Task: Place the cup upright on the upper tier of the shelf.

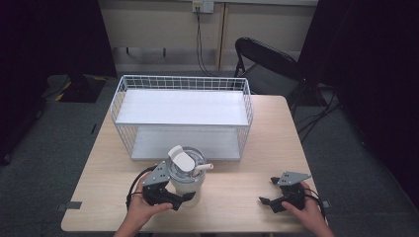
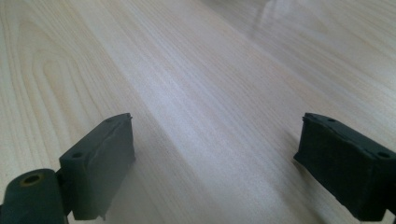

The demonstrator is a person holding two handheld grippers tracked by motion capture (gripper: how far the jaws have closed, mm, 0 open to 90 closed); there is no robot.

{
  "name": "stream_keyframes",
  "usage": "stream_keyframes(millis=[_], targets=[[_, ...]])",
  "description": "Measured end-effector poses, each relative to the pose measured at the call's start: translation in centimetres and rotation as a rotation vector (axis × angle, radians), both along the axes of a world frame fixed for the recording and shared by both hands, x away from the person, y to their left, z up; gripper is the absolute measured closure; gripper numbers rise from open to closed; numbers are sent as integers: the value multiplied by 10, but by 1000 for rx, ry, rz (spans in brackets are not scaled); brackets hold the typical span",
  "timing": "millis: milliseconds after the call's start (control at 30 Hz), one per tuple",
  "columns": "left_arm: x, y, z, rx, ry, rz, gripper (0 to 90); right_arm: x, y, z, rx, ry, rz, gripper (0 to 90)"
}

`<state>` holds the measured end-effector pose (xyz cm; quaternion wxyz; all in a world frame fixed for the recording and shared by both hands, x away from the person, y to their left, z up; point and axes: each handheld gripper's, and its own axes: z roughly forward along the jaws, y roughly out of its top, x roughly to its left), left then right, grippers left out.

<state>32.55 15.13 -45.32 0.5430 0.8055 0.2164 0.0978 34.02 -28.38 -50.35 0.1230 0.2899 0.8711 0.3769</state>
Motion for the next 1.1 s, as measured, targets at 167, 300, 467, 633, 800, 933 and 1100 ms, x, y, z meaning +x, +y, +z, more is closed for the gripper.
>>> stream_keyframes(millis=[167,300,467,633,800,933,1100], targets=[[-1,-3,0,4,-34,0,91,0,0,0,0,0,0,102],[-4,-1,-1,-9,-56,9,99,0,0,0,0,0,0,102],[-4,2,-2,-50,-34,18,103,0,0,0,0,0,0,102],[-5,2,1,-64,-25,17,103,0,0,0,0,1,1,102],[-3,4,8,-76,-13,36,103,0,0,0,0,1,1,102],[-1,9,16,-63,-9,57,103,0,0,0,1,0,1,102],[3,15,23,-42,8,77,103,0,0,0,0,1,1,102]])
